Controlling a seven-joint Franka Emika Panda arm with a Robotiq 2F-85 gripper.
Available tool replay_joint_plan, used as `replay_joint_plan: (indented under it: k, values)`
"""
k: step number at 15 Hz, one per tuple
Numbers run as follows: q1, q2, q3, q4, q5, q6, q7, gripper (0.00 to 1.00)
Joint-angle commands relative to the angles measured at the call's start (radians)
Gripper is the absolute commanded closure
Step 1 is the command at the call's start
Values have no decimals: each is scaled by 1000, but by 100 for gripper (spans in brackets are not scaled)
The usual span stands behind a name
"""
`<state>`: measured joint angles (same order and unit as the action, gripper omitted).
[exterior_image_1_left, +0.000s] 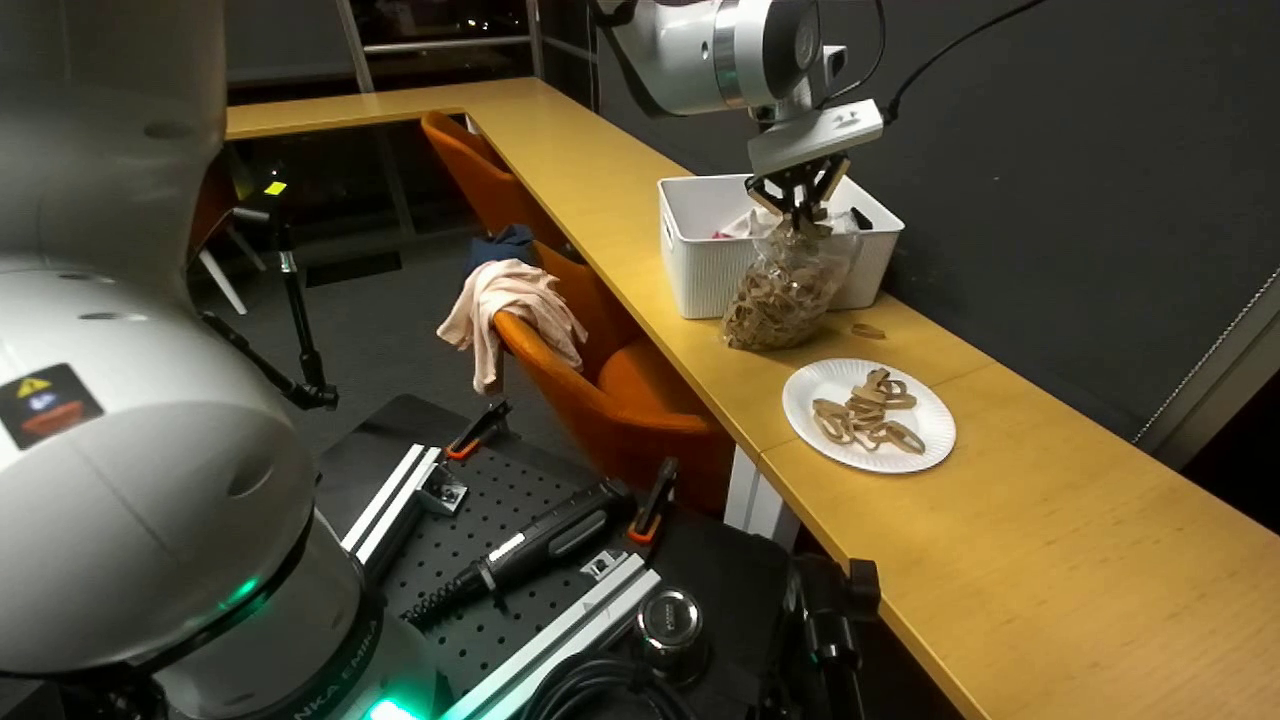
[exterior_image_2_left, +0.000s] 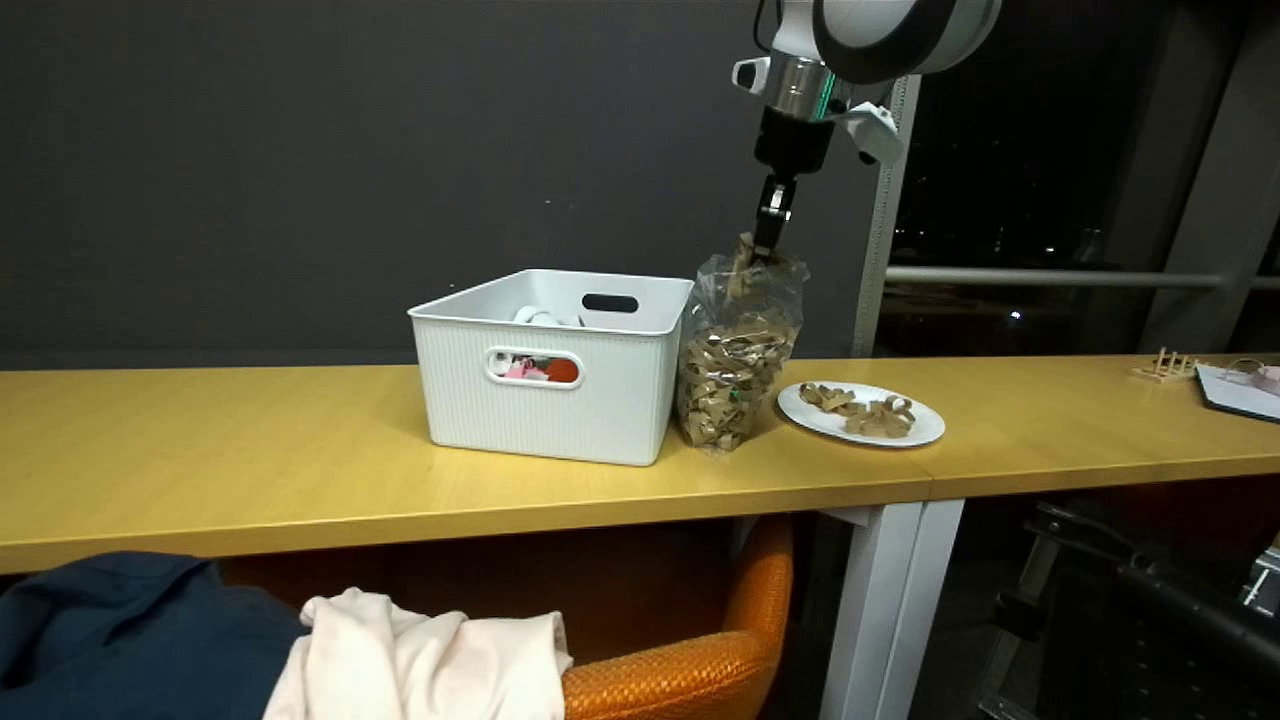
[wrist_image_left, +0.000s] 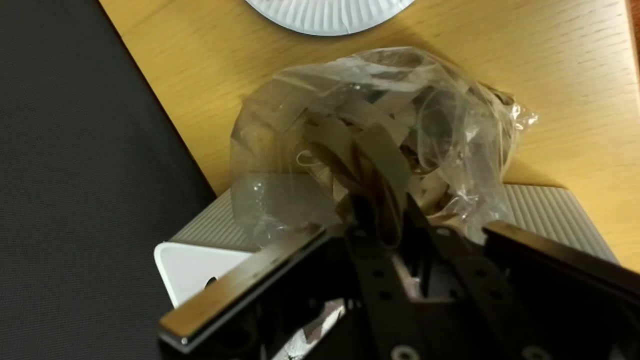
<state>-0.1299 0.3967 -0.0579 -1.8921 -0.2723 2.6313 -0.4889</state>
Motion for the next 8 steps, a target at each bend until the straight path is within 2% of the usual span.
replay_joint_plan:
  k: [1,8]
  values:
    - [1,-56,-1,-45,-7,-11,28,52]
    - [-4,-109,-17,-81,-9,-4,61,2]
